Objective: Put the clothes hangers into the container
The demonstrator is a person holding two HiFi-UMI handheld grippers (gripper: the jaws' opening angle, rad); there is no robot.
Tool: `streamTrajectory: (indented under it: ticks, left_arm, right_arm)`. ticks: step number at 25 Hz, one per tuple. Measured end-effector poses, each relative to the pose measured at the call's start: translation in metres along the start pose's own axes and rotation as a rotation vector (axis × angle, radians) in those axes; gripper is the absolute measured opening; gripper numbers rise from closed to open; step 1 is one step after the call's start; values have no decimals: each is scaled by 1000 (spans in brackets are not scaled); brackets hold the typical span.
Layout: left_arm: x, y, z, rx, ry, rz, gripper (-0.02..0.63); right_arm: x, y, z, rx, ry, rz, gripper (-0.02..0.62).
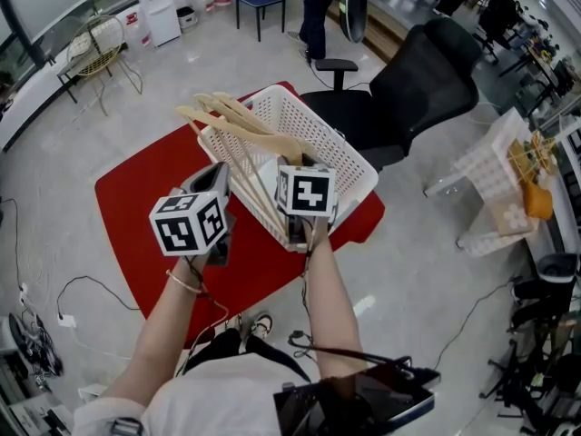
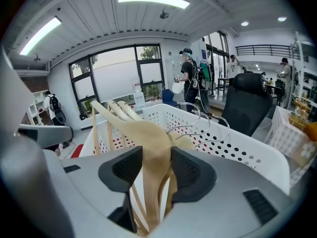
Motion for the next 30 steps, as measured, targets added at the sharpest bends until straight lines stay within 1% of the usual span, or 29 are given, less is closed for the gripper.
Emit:
streamTrajectory:
  ticks: [2, 4, 8, 14, 17, 21, 25, 30]
  left_arm:
    - [-1, -1, 2, -1, 1, 1, 2]
    - [-1, -2, 4, -1, 1, -1, 2]
    - [-4, -1, 8, 2, 3, -5, 2]
    - [-4, 4, 20, 13, -3, -1, 2]
    - [-3, 3, 28, 10, -13, -2, 2]
    - [-5, -3, 43, 8, -23, -6, 2]
    - [-11, -7, 64, 19, -33, -4, 2]
    - [-22, -16, 92, 28, -43, -22, 2]
  right_arm:
    - [0, -1, 1, 17, -4, -47, 179]
    - [0, -3, 2, 25, -4, -79, 178]
    - [-1, -4, 5, 18, -9, -82, 179]
    - [6, -4, 18, 23, -55, -98, 179]
    - [13, -3, 33, 23, -101, -103, 179]
    - [27, 3, 66, 37, -217, -88, 174]
    - [18, 17, 97, 55, -273, -77, 96]
    - [-7, 26, 141, 30, -347, -91, 63]
Point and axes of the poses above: the fingertips, and each gripper's own axes: z backward along the fingers, y to its left, x out of its top, the point moved 2 cm from there along z, backward along the fingers, and after that the axes turned 11 degrees about -z, right-handed, at the moved point
